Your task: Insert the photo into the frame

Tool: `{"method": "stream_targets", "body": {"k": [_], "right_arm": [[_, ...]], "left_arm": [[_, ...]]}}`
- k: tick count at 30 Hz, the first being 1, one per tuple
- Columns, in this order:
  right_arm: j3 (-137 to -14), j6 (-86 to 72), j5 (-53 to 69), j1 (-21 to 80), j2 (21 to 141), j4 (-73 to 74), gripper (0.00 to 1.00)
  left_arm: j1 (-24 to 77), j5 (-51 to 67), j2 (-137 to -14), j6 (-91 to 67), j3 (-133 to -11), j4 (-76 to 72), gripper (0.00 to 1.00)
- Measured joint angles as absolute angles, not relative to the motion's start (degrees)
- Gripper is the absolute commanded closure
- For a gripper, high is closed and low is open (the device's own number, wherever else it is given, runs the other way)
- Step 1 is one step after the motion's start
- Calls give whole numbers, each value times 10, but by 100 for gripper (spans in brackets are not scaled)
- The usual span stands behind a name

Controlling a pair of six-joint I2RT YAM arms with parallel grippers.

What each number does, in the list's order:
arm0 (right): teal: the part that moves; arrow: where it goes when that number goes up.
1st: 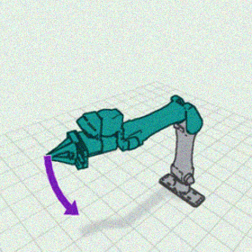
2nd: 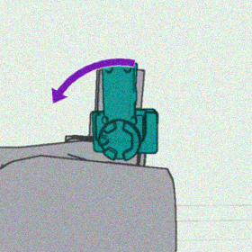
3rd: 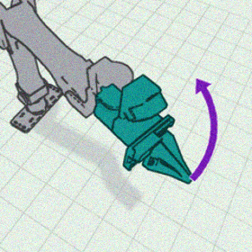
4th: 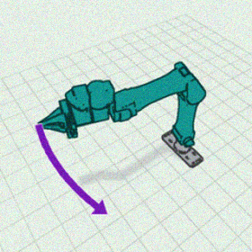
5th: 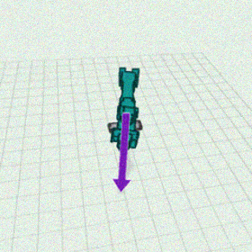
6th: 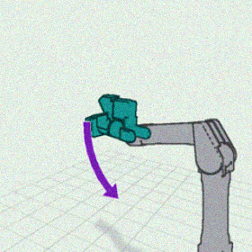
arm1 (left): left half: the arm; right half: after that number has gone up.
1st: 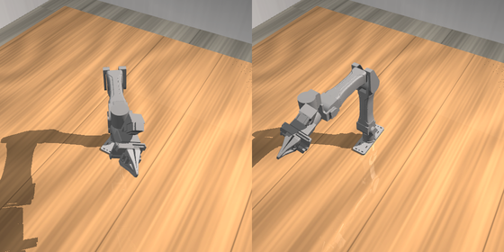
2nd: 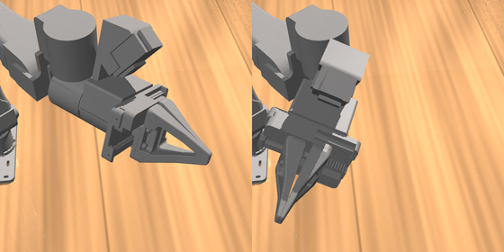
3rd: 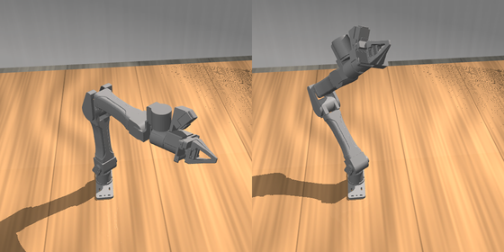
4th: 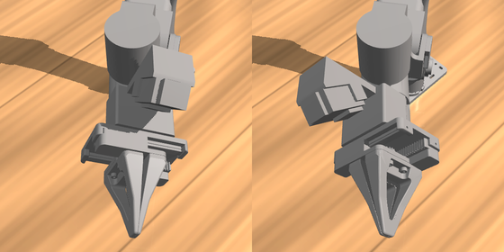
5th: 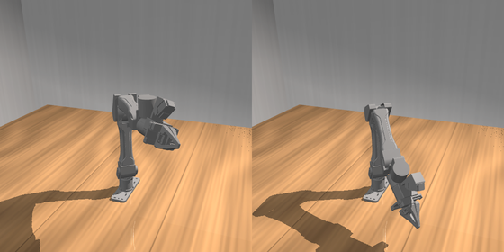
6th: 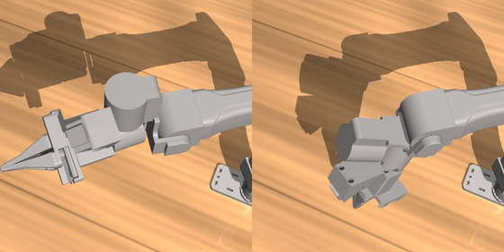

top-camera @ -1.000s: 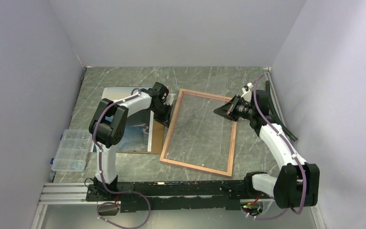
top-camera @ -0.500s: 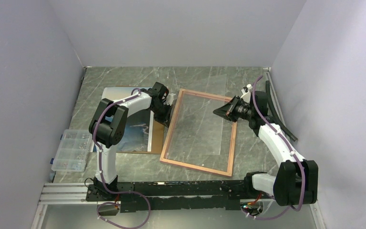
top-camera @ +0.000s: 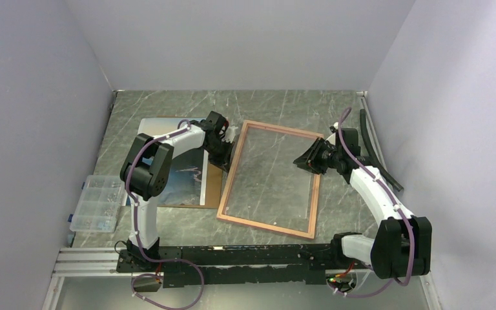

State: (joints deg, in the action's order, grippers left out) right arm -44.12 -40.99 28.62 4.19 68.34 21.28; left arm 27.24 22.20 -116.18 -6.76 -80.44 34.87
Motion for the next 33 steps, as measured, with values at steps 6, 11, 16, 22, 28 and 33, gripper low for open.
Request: {"method": "stream_targets", "body": {"k": [6, 11, 16, 22, 28, 33], "right_arm": [[-441, -400, 275, 42, 688, 227, 61], [-441, -398, 273, 42, 704, 227, 47], [-444, -386, 262, 42, 717, 236, 24], [-473, -361, 237, 43, 734, 260, 15], [-480, -343, 225, 43, 762, 267, 12], [-482, -333, 212, 43, 796, 270, 8]], "left_arm": [[272, 222, -1161, -68, -802, 346, 97], [272, 222, -1161, -68, -802, 346, 97], [272, 222, -1161, -68, -802, 346, 97], [272, 222, -1161, -68, -802, 346, 97], [272, 222, -1161, -68, -802, 345, 97], [272, 222, -1160, -67, -800, 344, 97]]}}
